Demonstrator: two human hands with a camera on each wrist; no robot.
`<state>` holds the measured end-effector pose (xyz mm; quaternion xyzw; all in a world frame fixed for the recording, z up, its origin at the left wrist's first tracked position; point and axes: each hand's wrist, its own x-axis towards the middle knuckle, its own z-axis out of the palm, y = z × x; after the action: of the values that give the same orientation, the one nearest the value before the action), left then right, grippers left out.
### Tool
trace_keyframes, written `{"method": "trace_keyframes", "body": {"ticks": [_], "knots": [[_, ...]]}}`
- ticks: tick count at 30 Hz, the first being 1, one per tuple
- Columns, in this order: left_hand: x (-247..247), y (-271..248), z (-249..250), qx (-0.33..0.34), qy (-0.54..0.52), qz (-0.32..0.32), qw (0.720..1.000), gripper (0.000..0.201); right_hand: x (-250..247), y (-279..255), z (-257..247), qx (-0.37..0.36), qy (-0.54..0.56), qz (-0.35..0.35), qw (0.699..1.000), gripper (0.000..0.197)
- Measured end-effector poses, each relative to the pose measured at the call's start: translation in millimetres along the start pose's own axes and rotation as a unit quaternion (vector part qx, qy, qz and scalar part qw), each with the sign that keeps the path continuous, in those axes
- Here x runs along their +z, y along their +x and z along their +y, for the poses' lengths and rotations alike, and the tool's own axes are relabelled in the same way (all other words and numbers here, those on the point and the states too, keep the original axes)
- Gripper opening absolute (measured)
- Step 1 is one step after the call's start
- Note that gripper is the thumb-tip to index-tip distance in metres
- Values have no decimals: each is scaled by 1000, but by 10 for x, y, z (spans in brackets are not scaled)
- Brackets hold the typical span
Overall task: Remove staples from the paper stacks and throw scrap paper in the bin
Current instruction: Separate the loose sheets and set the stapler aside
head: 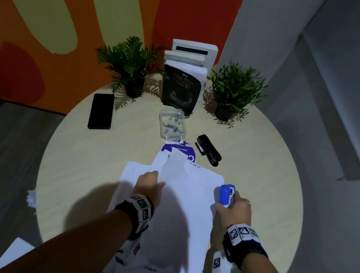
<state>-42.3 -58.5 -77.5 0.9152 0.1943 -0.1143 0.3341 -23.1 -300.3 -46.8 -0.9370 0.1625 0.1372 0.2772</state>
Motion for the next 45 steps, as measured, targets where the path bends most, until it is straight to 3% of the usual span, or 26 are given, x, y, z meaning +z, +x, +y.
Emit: {"method": "trace_keyframes", "body": {"ticks": [7,14,17,19,22,26,28,30,31,32,33,34,35,37,40,42,44,45], "knots": [[84,-99,43,-4,151,7,988,32,-20,44,138,41,-11,7,999,13],[155,-65,53,-30,216,28,975,30,35,69,147,41,-44,24,998,21],[109,-79,84,-33,204,-5,978,28,15,113,140,52,-29,25,998,22],[107,-26,68,-48,229,-41,971,41,5,164,147,68,-10,24,997,23],[254,129,-186,4,121,-19,993,46,-12,183,149,65,-3,37,997,23],[-104,-83,-106,68,-48,50,995,31,-19,52,128,-23,-46,149,988,42],[-212,-118,-113,24,-149,55,987,32,-5,-16,51,-64,-1,145,987,42],[-243,-113,-179,-13,-231,39,972,49,42,-60,-26,-89,43,81,992,44],[-253,-108,-205,-3,-244,44,969,41,74,-83,-67,-95,54,47,993,48],[-277,-109,-223,6,-236,46,971,17,105,-110,-102,-97,60,16,993,52],[-282,-118,-238,11,-223,49,974,15,133,-139,-132,-89,64,-11,994,57],[-265,-110,-267,16,-202,51,978,31,173,-159,-149,-82,78,-28,993,60],[-265,-124,-287,16,-193,54,980,34,202,-180,-160,-68,93,-43,992,64],[-267,-154,-299,39,-188,81,978,12,241,-199,-170,-50,125,-47,990,75],[-303,-165,-297,75,-249,66,963,27,190,-252,-253,-27,236,-49,970,84],[-380,-204,-229,78,-307,19,948,8,135,-277,-329,-19,331,-61,941,81],[-443,-231,-163,85,-297,20,951,22,108,-209,-330,-10,351,-46,935,70],[-453,-223,-164,82,-313,20,946,26,95,-161,-309,-17,341,-35,939,53]]}}
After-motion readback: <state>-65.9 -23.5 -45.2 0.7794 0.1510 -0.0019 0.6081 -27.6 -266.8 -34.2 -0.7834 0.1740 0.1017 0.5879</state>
